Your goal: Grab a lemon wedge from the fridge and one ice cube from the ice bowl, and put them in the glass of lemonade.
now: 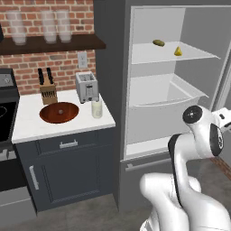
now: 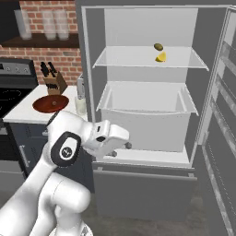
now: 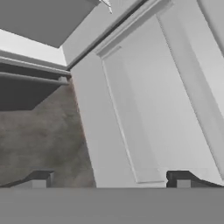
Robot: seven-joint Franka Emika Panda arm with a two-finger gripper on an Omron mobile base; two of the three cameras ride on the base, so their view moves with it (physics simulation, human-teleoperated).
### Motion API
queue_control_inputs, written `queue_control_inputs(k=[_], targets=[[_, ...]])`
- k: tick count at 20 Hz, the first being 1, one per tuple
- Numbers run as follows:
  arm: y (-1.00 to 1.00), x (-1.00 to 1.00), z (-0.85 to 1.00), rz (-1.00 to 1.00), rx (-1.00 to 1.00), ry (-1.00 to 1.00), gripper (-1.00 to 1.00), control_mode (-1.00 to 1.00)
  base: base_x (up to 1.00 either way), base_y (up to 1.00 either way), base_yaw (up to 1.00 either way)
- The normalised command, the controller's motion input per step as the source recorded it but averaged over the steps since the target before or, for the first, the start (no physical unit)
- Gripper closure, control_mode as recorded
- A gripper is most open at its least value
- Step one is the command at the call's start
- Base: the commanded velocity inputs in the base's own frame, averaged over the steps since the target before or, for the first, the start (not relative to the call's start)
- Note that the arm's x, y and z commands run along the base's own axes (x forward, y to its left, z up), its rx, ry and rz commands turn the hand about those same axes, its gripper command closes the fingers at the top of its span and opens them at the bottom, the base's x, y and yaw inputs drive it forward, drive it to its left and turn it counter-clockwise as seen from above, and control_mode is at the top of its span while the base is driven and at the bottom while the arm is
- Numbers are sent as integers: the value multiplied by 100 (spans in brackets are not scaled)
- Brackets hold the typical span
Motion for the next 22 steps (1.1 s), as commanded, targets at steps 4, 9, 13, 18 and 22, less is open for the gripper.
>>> queue_control_inputs(k=[4, 9, 13, 18, 22], targets=[[100, -56, 0, 0, 32, -35, -100, -100, 0, 0, 0], [100, -42, 0, 0, 39, -30, -100, -100, 0, 0, 0], [93, -46, -26, 0, 42, -28, -100, -100, 0, 0, 0], [68, -26, -68, 9, 31, -21, -100, -100, 0, 0, 0], [64, -7, -45, 5, 24, -13, -100, -100, 0, 0, 0]])
